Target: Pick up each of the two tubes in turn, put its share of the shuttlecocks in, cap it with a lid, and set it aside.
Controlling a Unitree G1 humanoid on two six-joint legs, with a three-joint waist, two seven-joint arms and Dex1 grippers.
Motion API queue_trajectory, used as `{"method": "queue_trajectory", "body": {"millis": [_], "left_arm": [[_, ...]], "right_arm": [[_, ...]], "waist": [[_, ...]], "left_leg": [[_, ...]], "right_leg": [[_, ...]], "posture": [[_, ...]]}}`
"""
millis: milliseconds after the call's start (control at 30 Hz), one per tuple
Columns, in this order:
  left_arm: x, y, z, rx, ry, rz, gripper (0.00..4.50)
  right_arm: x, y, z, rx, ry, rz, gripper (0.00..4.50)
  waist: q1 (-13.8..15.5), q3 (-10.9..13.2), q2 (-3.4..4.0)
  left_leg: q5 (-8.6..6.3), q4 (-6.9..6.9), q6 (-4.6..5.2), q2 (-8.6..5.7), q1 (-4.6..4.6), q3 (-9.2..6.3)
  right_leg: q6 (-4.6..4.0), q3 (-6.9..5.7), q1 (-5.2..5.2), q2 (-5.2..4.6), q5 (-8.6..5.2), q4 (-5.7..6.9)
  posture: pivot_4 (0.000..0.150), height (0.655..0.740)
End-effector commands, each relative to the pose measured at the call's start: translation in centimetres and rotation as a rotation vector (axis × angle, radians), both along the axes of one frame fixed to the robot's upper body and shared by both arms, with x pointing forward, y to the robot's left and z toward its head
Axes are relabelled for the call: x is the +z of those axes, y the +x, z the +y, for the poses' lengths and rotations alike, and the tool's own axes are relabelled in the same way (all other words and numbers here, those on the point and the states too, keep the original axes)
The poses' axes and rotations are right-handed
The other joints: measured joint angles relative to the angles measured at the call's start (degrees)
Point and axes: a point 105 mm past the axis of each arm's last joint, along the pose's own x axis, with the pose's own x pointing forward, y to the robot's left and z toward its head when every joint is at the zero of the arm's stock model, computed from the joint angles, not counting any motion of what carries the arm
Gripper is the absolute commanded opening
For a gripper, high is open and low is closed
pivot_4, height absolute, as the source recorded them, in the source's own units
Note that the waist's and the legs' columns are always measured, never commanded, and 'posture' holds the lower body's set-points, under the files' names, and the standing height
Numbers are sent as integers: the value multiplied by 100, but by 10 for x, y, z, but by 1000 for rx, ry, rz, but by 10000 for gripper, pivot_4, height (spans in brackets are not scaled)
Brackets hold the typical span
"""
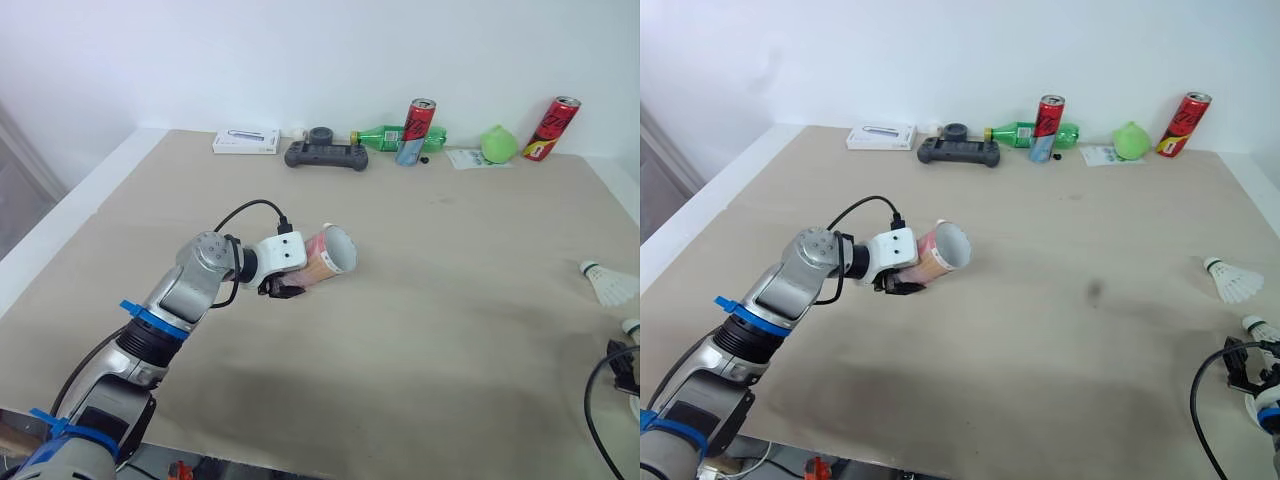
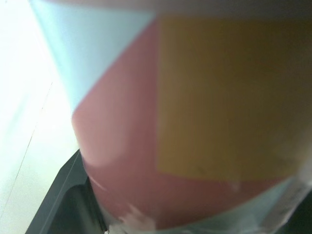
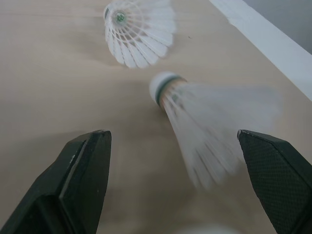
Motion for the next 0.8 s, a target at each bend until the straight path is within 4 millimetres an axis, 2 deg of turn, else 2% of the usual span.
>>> {"method": "queue_trajectory", "body": {"millis": [33, 133, 233, 367, 467, 600, 700, 800], "left_arm": [[-13, -9, -4, -15, 9, 48, 29799], [-13, -9, -3, -7, 8, 48, 29799], [-12, -10, -1, 1, 6, 45, 29799], [-12, -9, 0, 5, 8, 42, 29799], [-11, -7, -1, 4, 8, 38, 29799], [-10, -6, -2, 0, 9, 33, 29799], [-9, -4, -1, -1, 12, 31, 29799], [-9, -3, -1, -4, 14, 31, 29799]], "right_arm": [[7, 14, -3, 28, -10, -20, 44418], [7, 20, -4, 33, -12, -22, 36274], [5, 21, -6, 28, -29, -16, 22730], [6, 22, -6, 24, -39, -27, 2086], [12, 21, -6, 18, -55, -57, 900], [36, 21, -1, 52, -88, -178, 900], [75, 28, 30, 235, -82, -358, 900], [100, 39, 70, 439, -73, -369, 900]], "waist": [[-12, 0, 0], [-28, 1, -3], [-26, 1, -2], [-27, 1, -2], [-27, 1, -2], [-27, 2, -3], [-28, 0, 2], [-31, 0, 3]], "left_leg": [[-2, 0, 3, -3, 0, 0], [-5, 0, 12, -9, 1, 15], [-8, 0, 19, -12, -1, 14], [-13, 0, 27, -14, 0, 18], [-13, 0, 27, -14, 1, 20], [-13, 0, 27, -14, 2, 21], [-13, 0, 27, -14, 3, 21], [-13, 2, 27, -12, 4, 20]], "right_leg": [[4, 1, 0, -3, -2, 0], [11, 8, 0, -13, -1, 0], [18, 7, 0, -14, -5, -1], [25, 14, 0, -13, -10, -1], [26, 15, 1, -13, -9, -1], [27, 16, 1, -14, -9, -1], [27, 17, 1, -13, -8, -1], [31, 16, 3, -12, -6, 0]], "posture": [[1500, 7400], [1500, 7400], [1500, 7400], [1500, 7400], [1500, 7400], [1500, 7400], [1500, 7400], [1500, 7400]]}}
